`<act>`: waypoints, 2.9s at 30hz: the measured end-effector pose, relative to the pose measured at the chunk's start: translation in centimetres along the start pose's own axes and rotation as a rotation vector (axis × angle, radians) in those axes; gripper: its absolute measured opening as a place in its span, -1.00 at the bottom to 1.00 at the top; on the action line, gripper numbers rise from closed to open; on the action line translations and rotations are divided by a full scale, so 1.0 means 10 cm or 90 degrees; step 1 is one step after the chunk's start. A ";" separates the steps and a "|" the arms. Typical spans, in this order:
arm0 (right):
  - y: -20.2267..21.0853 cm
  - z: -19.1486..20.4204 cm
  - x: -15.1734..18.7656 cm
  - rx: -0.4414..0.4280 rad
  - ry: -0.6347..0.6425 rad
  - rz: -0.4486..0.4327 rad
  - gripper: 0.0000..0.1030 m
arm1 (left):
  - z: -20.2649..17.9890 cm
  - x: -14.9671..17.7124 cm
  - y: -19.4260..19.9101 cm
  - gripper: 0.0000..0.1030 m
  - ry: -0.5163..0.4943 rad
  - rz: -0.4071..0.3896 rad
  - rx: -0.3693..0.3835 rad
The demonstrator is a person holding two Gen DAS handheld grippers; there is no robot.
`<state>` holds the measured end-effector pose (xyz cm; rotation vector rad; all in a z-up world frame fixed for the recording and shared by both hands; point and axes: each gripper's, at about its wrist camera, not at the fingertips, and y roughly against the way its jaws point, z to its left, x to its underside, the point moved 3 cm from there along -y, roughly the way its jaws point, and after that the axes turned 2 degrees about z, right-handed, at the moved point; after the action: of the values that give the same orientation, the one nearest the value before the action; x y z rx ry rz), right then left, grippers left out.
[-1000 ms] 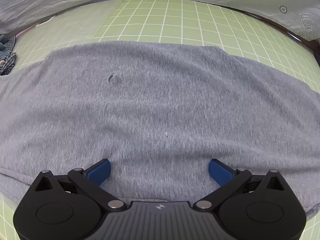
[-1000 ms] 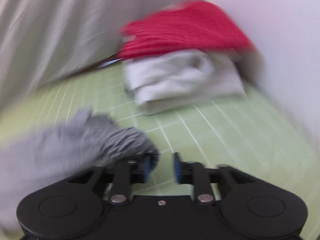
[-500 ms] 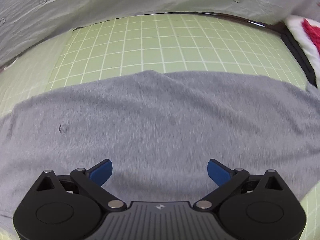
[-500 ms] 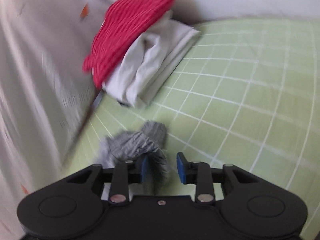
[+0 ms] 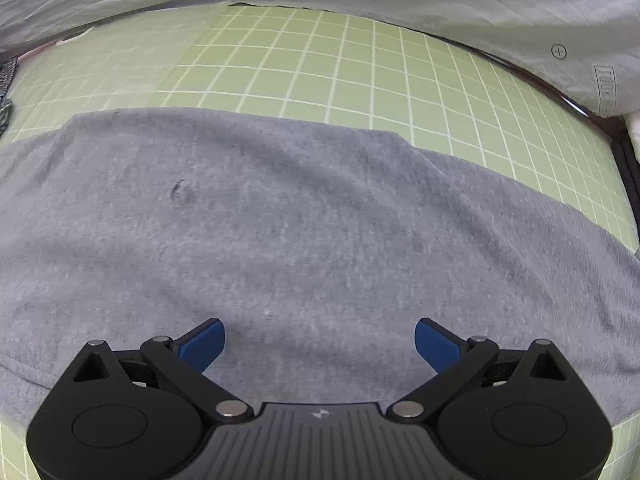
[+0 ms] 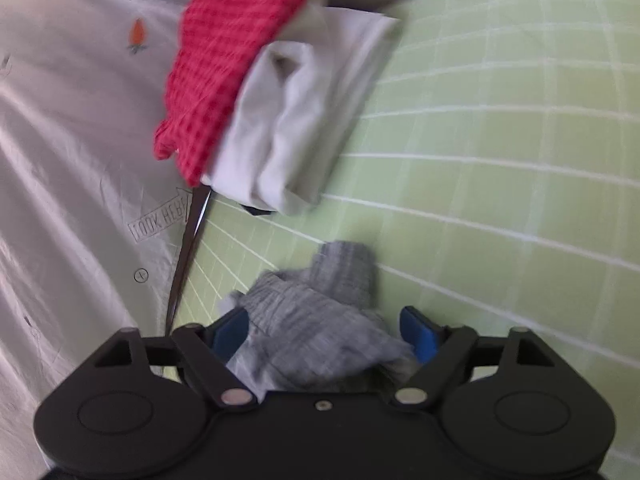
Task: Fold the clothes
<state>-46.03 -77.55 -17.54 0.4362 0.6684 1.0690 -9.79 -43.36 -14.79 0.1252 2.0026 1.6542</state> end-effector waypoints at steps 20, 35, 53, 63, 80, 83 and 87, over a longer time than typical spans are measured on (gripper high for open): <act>-0.17 1.47 2.29 -0.030 0.645 0.163 -0.30 | 0.94 0.22 0.20 0.95 0.064 -0.022 0.029; -0.06 1.31 1.80 -0.012 0.473 0.115 -0.39 | 0.93 0.30 0.10 0.95 0.030 -0.021 0.019; -0.29 1.85 1.94 -0.124 0.551 0.149 -0.17 | 0.95 0.26 0.06 1.00 0.044 -0.013 0.000; -0.15 1.68 1.80 -0.043 0.705 0.113 -0.48 | 0.88 0.27 0.02 1.00 0.000 0.003 -0.046; -1.11 2.06 2.27 -0.050 0.915 0.166 0.05 | 0.91 0.24 0.01 1.00 0.024 0.005 -0.061; -0.91 2.01 2.25 -0.050 0.908 0.141 0.06 | 0.89 0.23 -0.01 1.00 0.014 0.010 -0.073; -0.64 1.96 2.22 -0.049 0.898 0.107 0.36 | 0.92 0.22 0.00 1.00 0.024 0.014 -0.069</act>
<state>-21.31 -60.39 -13.71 -0.4406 1.8275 1.4882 -7.49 -34.35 -16.48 0.0772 1.9402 1.7872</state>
